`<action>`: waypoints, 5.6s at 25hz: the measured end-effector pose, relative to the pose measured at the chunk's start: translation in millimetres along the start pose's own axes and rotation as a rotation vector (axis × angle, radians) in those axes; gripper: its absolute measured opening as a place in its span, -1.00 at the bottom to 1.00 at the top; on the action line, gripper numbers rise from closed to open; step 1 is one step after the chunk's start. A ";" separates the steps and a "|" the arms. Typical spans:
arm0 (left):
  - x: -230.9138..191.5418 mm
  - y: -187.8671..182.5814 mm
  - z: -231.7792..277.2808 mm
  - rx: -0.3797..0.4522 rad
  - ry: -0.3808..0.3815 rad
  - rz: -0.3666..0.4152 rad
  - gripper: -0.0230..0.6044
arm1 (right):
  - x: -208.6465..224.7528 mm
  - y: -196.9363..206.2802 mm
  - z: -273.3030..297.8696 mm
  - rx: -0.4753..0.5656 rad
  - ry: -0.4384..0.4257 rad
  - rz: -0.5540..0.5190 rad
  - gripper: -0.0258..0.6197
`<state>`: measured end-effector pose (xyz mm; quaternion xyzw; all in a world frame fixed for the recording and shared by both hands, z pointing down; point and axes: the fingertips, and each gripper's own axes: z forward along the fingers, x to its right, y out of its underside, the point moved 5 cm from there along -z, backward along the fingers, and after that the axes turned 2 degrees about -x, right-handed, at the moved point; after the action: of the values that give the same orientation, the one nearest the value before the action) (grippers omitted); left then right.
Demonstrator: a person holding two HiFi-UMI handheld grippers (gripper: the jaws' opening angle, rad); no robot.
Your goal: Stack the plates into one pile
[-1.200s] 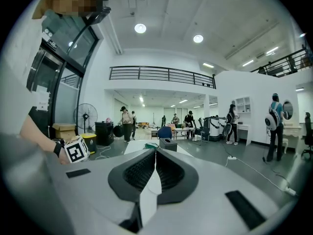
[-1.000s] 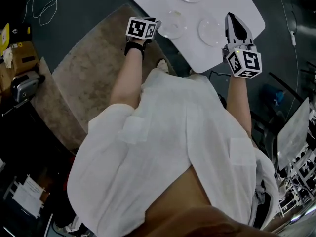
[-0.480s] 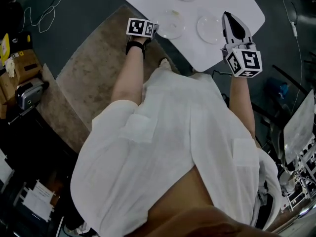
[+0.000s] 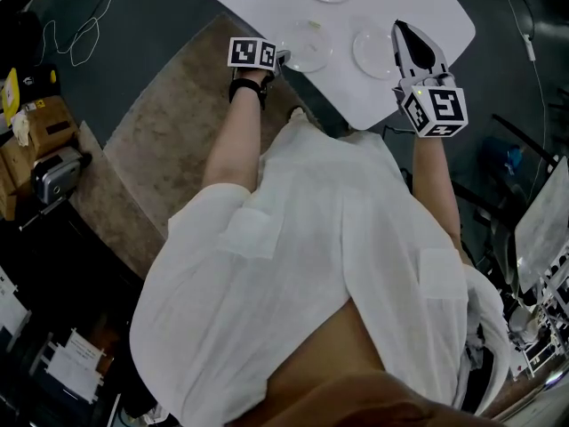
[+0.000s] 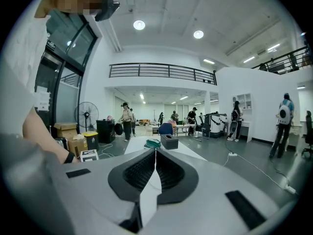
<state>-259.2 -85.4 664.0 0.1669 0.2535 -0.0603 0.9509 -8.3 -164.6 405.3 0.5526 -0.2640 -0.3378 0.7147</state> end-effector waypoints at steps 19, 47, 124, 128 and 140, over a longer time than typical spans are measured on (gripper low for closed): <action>50.0 -34.9 -19.4 0.118 0.072 0.071 -0.81 | 3.9 3.0 -10.4 0.010 0.012 0.004 -0.83; 121.6 -86.8 -0.1 0.242 0.340 -0.051 -0.87 | 34.7 10.3 -34.9 0.019 0.091 0.031 -0.83; 107.8 -152.8 77.2 -0.050 -0.327 0.818 -0.15 | 105.5 20.9 -34.4 -0.064 0.070 0.012 -0.83; 103.5 -162.5 90.9 -0.100 -0.388 0.934 -0.19 | 113.7 26.8 -38.2 -0.075 0.083 0.021 -0.83; 101.5 -170.6 119.7 -0.257 -0.404 1.082 -0.27 | 134.3 39.8 -49.8 -0.093 0.111 0.037 -0.83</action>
<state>-150.1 -289.9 661.7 0.1413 -0.0483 0.4340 0.8884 121.7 -231.8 431.9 0.5316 -0.2184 -0.3053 0.7593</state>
